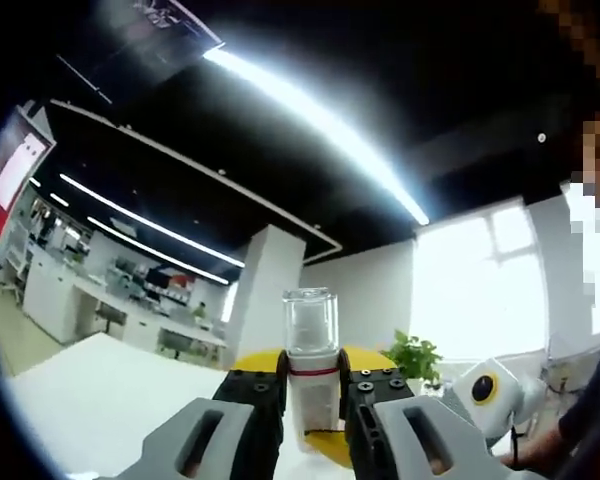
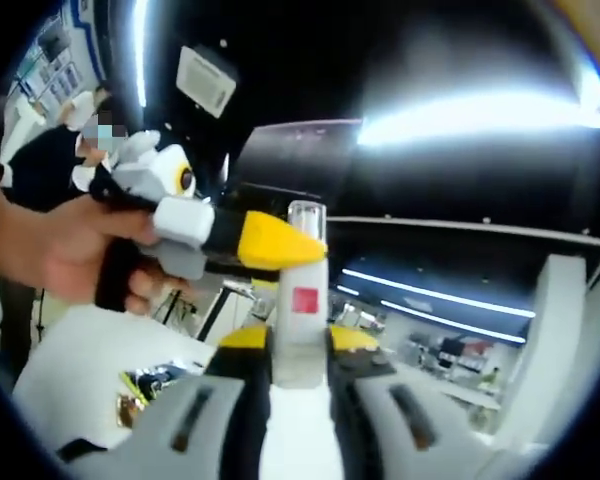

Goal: Arrange the skincare products in the storage area until every visible bottle or jar stands upright without overlapping.

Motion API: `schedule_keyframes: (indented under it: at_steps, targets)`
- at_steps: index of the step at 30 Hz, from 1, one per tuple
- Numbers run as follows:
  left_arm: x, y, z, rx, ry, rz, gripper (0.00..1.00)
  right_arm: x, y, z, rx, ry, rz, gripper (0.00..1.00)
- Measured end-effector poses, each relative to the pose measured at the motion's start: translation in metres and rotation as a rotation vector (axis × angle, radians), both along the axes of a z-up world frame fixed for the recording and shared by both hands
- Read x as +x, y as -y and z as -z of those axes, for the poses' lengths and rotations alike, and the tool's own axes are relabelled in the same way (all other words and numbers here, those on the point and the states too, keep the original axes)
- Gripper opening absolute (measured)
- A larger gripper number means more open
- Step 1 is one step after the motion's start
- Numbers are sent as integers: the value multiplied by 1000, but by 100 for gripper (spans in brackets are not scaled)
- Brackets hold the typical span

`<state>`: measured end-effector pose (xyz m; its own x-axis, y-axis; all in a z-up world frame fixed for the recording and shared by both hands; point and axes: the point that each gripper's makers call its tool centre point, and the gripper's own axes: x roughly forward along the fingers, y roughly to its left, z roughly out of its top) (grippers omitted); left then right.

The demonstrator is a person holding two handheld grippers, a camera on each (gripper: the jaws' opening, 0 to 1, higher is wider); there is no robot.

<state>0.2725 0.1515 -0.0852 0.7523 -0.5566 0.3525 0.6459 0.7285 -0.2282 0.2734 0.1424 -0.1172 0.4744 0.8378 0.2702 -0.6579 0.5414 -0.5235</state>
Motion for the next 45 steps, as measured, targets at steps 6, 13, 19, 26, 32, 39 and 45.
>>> schedule_keyframes:
  at_steps: [6,13,19,26,32,39,45]
  targets:
    - [-2,-1,1,29,3,0,20,-4,2,1,-4,-19,-28,18]
    - [-7,2,7,66,-3,34,19,-13,7,4,1,-57,-97,20]
    - [-16,10,9,129,6,98,19,-24,11,7,-8,-98,-179,20]
    - [-30,20,11,207,29,173,19,-33,21,13,-2,-206,-298,20]
    - [-39,28,14,250,38,232,19,-42,26,17,-33,-266,-377,20]
    - [-46,35,18,279,46,281,19,-48,32,25,-68,-292,-417,22]
    - [-51,46,23,318,52,342,19,-54,37,31,-95,-316,-443,23]
